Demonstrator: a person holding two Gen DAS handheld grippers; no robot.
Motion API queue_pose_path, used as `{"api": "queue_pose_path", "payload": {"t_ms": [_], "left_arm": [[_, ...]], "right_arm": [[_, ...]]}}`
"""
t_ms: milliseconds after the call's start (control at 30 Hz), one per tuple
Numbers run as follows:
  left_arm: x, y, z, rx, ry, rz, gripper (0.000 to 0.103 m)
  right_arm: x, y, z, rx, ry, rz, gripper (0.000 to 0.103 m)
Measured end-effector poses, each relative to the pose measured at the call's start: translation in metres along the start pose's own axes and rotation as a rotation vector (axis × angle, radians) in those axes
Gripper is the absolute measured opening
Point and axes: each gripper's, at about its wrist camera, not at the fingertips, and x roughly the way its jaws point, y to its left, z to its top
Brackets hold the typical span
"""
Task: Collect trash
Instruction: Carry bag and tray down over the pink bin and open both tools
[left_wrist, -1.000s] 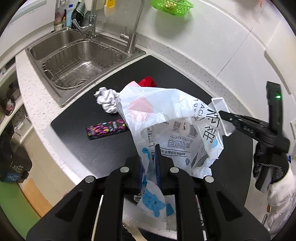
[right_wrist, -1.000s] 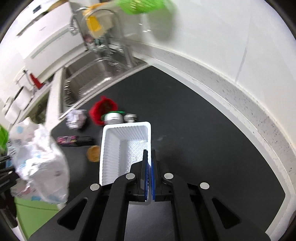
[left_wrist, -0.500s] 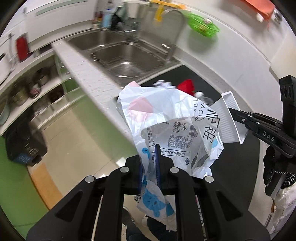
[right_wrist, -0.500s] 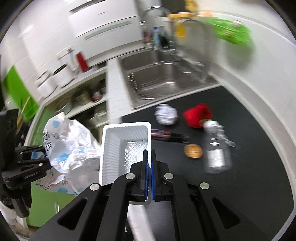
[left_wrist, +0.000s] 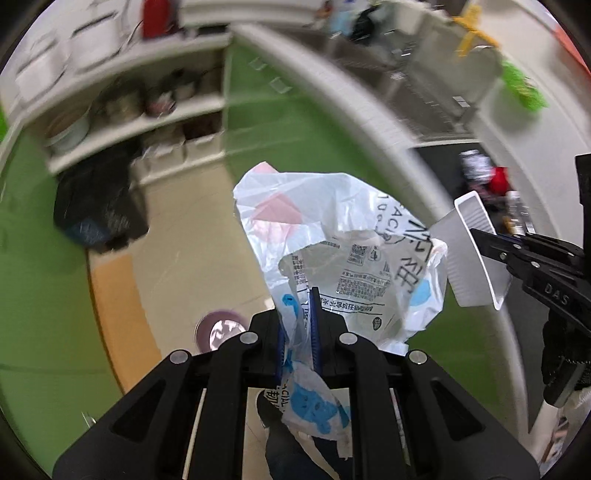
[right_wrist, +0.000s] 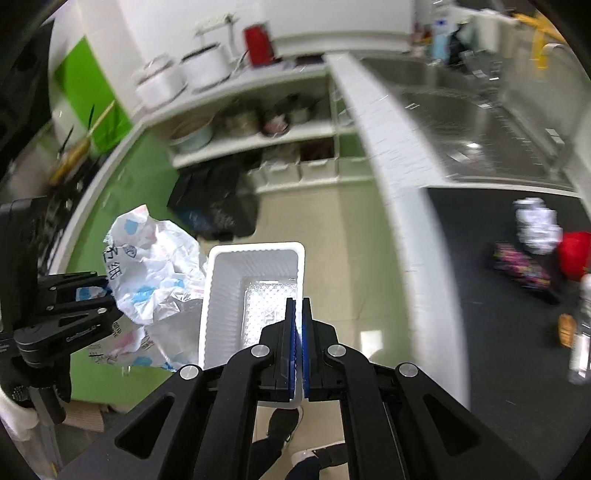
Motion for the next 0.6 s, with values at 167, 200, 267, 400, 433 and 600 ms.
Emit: {"api": "queue_pose_path", "payload": {"t_ms": [167,200,267,400,433,600], "left_arm": [[0.060,0.056,-0.023,-0.091,0.054,0.031,0.011],[0.075,0.067,-0.029,-0.106,0.066,0.040,0.011],[0.099,0.085,-0.040,-0.131,0.083,0.047,0.011],[0.160,0.117,-0.068,-0.171,0.124,0.055,0.011],[0.179,0.126,-0.076,-0.180,0.136,0.059,0.011],[0.257,0.157,-0.111,-0.212,0.183,0.100,0.011]], "right_arm": [[0.084,0.021,-0.006,-0.062,0.092,0.020,0.002],[0.099,0.022,-0.009,-0.067,0.108,0.021,0.002],[0.135,0.023,-0.018,-0.078,0.142,0.022,0.002],[0.194,0.027,-0.037,-0.102,0.193,0.026,0.002],[0.207,0.028,-0.043,-0.107,0.202,0.026,0.002],[0.273,0.019,-0.071,-0.097,0.246,0.033,0.002]]}}
